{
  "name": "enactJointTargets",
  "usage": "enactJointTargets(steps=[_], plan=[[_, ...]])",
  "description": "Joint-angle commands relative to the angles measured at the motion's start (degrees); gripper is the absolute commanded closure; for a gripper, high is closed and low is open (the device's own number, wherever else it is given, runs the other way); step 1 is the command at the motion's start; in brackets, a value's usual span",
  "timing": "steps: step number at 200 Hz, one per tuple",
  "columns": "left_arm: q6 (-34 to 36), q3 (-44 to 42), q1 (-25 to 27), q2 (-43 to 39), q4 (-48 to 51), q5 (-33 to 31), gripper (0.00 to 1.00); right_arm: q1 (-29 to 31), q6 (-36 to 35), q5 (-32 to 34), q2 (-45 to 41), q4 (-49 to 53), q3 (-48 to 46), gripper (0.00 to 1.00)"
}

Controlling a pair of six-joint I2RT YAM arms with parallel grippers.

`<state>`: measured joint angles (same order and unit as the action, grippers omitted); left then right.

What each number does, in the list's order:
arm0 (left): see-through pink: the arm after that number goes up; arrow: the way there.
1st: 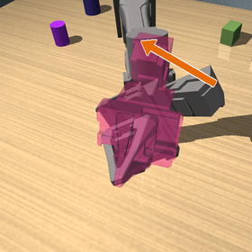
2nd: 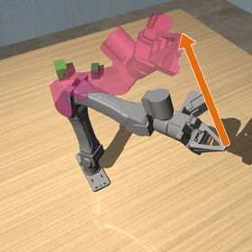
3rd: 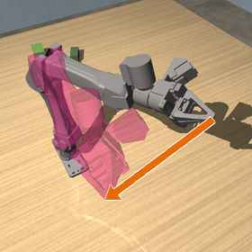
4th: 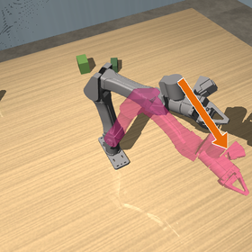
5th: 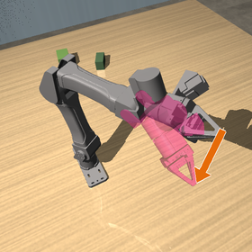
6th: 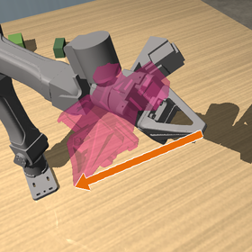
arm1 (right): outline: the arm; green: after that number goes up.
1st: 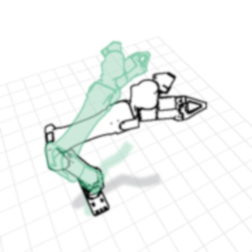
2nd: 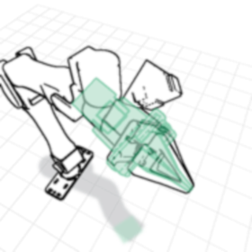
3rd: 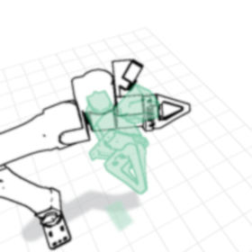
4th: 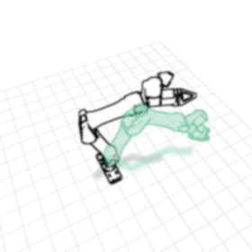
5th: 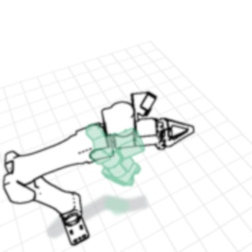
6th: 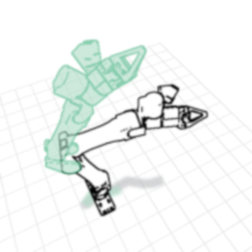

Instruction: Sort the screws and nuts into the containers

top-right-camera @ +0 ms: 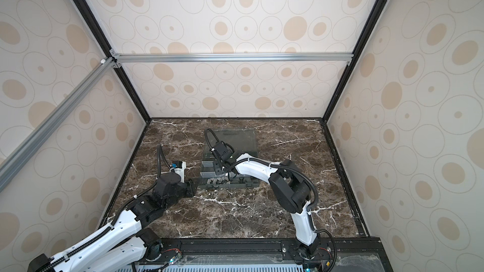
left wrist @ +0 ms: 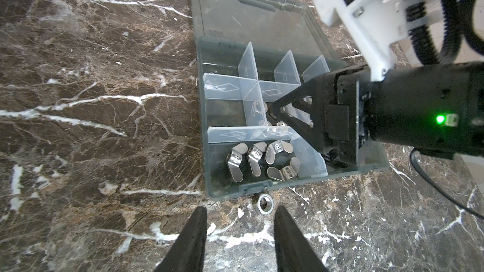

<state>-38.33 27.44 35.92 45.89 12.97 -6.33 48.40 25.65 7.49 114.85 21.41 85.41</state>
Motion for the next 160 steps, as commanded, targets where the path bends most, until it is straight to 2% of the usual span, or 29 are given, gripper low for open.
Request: enactJointTargets(steps=[1, 108, 160], plan=[[-0.79, 0.33, -0.54, -0.54, 0.73, -0.54, 0.58, -0.48, 0.7, 0.11, -2.1, 0.19, -0.13, 0.55], [-0.12, 0.77, -0.5, 0.5, 0.4, 0.6, 0.58, -0.47, 2.37, 1.76, -11.92, -0.58, -5.88, 0.54], [0.91, 1.34, -0.51, 2.53, -0.4, 2.01, 0.57, -0.56, 4.01, 4.94, -21.51, -0.14, -14.14, 0.53]])
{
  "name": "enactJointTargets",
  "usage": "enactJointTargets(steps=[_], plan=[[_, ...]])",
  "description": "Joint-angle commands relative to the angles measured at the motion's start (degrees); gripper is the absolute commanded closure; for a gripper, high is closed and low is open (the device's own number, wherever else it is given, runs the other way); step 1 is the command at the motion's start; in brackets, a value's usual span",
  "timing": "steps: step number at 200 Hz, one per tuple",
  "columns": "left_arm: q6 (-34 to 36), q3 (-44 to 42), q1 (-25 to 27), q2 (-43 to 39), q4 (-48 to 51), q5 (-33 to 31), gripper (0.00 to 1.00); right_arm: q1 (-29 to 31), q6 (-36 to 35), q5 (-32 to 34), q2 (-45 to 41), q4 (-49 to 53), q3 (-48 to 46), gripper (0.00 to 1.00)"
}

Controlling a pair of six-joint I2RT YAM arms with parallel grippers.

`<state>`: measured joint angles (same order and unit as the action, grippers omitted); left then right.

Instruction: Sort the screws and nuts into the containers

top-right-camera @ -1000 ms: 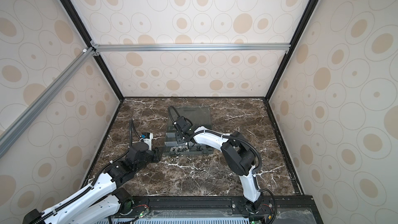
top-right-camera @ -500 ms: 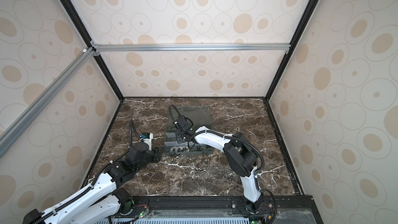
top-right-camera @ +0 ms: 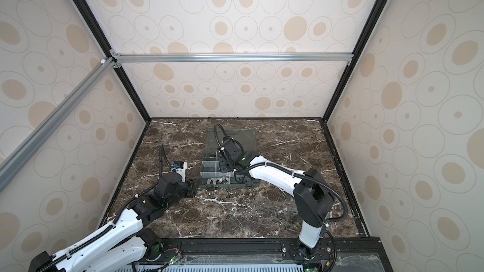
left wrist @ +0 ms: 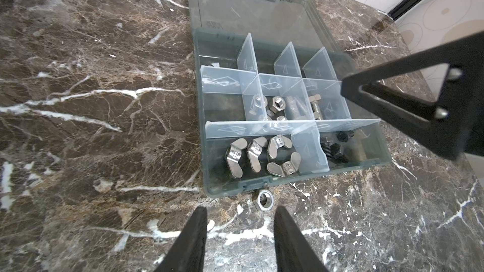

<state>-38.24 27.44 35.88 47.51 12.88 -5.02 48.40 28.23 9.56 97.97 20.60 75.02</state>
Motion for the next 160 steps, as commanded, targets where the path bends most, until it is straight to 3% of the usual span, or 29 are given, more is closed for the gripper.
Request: enactJointTargets(steps=[1, 86, 160], plan=[[0.86, 1.36, -0.51, 1.0, -0.32, 0.66, 0.57, -0.53, 1.46, 2.93, -4.9, 0.67, -4.02, 0.53], [1.38, 0.19, -0.29, 5.41, -5.38, 5.44, 0.59, -0.57, 8.77, 7.98, -21.78, 2.46, -21.92, 0.52], [1.08, -0.11, 2.73, 10.68, -9.47, 7.21, 0.6, -0.42, 14.45, 9.13, -29.56, 4.33, -30.19, 0.52]])
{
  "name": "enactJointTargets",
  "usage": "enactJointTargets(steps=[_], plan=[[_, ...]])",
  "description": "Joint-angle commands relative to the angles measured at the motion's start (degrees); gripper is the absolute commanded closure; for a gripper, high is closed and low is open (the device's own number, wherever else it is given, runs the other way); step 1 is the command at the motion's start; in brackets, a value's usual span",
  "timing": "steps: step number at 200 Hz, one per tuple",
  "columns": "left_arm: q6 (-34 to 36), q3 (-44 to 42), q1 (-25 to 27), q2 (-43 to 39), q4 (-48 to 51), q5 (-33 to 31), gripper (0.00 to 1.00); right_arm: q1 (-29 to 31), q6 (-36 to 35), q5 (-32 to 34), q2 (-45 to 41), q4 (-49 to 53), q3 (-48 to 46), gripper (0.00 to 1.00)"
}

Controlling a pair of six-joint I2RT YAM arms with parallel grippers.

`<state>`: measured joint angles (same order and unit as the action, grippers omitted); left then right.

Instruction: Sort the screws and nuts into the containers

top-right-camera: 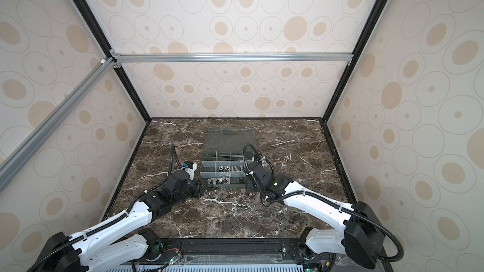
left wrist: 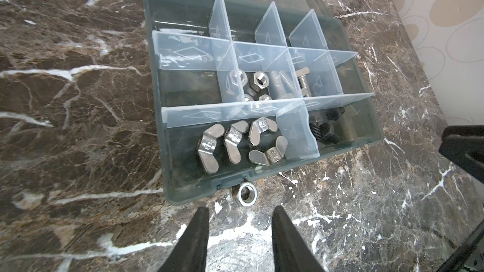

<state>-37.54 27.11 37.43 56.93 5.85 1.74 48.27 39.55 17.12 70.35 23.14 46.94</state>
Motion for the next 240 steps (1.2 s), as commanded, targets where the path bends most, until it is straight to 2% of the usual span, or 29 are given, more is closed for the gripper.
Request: enactJointTargets(steps=[1, 111, 240], plan=[[0.42, 0.22, 1.16, 1.3, -2.43, 0.5, 0.6, -0.33, 3.19, 1.58, -2.04, 1.76, -2.15, 0.52], [-1.19, 2.3, 10.22, 10.7, -5.27, -2.63, 0.59, -0.34, 5.23, 2.23, -4.52, 2.17, -4.39, 0.52], [2.07, 7.27, 11.96, 19.45, -2.07, -8.33, 0.54, -0.33, 6.7, 3.55, -7.39, 2.21, -7.47, 0.52]])
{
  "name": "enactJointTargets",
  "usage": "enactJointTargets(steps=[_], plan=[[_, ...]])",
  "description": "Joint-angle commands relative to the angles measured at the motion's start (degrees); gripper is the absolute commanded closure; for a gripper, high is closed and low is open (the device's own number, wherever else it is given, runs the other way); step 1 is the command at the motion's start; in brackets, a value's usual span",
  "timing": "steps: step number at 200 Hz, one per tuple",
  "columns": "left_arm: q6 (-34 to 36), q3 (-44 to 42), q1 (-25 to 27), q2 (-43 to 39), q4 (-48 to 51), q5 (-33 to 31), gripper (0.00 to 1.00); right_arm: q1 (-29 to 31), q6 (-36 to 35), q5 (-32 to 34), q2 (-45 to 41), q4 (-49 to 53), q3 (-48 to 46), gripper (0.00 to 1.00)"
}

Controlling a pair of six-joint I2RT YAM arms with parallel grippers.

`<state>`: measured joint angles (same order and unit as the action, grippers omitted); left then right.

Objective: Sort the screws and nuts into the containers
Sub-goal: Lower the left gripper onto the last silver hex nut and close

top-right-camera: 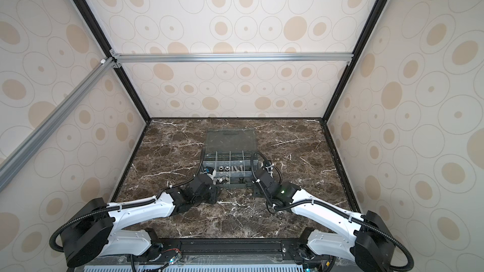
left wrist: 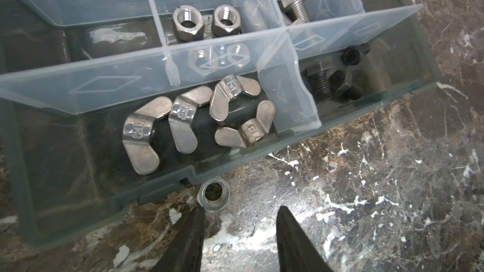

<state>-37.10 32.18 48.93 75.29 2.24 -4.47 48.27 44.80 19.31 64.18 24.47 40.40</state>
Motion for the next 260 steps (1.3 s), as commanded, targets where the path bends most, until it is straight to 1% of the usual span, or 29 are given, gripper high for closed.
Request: enactJointTargets(steps=[1, 78, 113, 213, 260], plan=[[1.66, 2.19, 0.47, 1.09, 1.54, -2.17, 0.54, -0.31, 1.45, 1.31, -1.24, 0.9, -0.94, 0.52], [3.65, 4.02, 0.47, 5.22, 1.76, -1.96, 0.54, -0.3, 1.35, 1.26, -1.78, 2.2, -0.55, 0.52], [4.8, 4.95, 0.52, 6.8, 2.29, -2.86, 0.54, -0.34, 1.37, 1.45, -2.13, 2.55, -0.63, 0.52], [6.36, 4.9, 0.49, 8.64, 1.64, -4.01, 0.53, -0.28, 3.33, 1.01, -3.46, 2.83, -2.39, 0.52], [6.82, 5.6, 0.48, 10.49, 1.04, -3.44, 0.54, -0.29, 3.45, 1.35, -3.76, 3.17, -2.44, 0.51]])
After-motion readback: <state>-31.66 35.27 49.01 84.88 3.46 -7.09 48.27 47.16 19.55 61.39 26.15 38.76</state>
